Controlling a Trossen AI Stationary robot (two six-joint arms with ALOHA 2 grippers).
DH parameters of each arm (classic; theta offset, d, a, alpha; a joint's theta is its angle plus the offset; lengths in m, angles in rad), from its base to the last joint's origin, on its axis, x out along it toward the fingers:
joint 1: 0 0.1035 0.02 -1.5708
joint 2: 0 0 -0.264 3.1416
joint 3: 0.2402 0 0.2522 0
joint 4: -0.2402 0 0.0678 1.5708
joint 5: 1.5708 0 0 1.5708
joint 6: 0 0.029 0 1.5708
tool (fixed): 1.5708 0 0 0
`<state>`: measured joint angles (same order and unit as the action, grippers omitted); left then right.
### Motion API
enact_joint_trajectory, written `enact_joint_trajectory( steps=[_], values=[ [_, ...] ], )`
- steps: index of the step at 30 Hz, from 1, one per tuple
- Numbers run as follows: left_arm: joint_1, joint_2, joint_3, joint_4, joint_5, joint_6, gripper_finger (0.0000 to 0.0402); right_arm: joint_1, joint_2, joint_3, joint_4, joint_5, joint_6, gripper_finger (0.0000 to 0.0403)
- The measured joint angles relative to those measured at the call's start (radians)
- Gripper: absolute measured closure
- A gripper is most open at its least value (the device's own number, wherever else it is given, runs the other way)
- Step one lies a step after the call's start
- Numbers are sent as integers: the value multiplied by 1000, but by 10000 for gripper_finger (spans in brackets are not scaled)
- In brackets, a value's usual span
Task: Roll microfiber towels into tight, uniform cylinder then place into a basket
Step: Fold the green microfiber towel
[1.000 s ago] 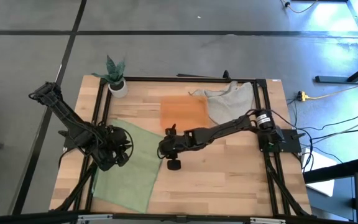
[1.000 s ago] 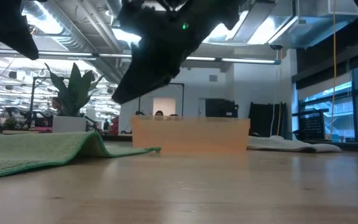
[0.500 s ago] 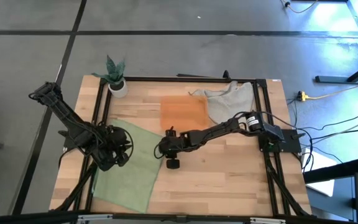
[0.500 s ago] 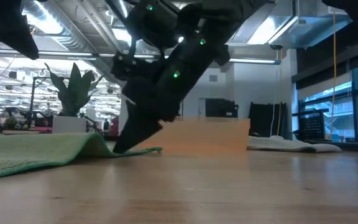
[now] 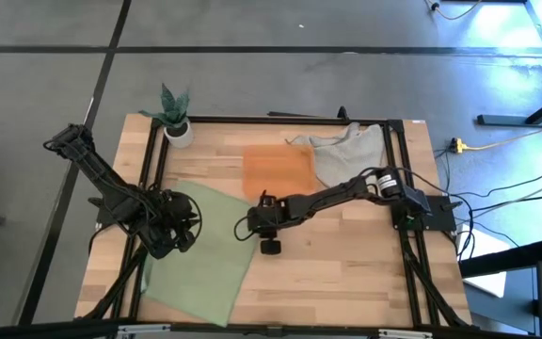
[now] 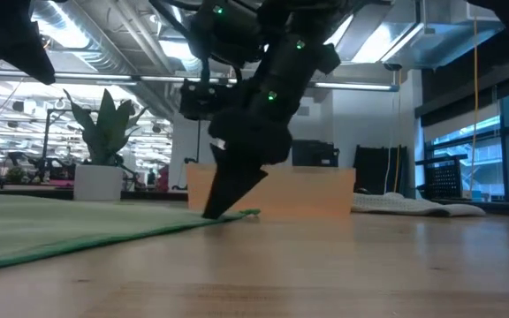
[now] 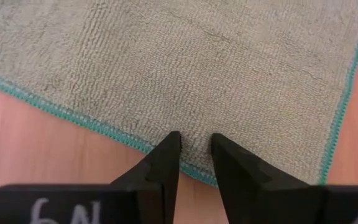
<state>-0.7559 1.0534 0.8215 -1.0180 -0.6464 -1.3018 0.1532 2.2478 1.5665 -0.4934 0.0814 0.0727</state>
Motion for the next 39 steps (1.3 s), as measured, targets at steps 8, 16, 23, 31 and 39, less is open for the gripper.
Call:
enact_joint_trajectory(
  steps=[8, 16, 23, 31, 39],
  values=[
    [0, 0, 0, 0, 0, 0, 321, 1, -7, 2, -144, 3, 36, 304],
    [0, 0, 0, 10, 0, 0, 321, 3, -48, -3, -333, -3, 64, 304],
    [0, 0, 0, 11, 1, 0, 321, 34, -115, -16, -407, 30, 106, 304],
    [-16, 20, 0, 11, 95, 2, 321, 107, -190, -12, -365, 107, 135, 304],
    [-77, 103, 0, 60, 310, -8, 321, 176, -195, -10, -262, 107, 127, 304]
  ],
)
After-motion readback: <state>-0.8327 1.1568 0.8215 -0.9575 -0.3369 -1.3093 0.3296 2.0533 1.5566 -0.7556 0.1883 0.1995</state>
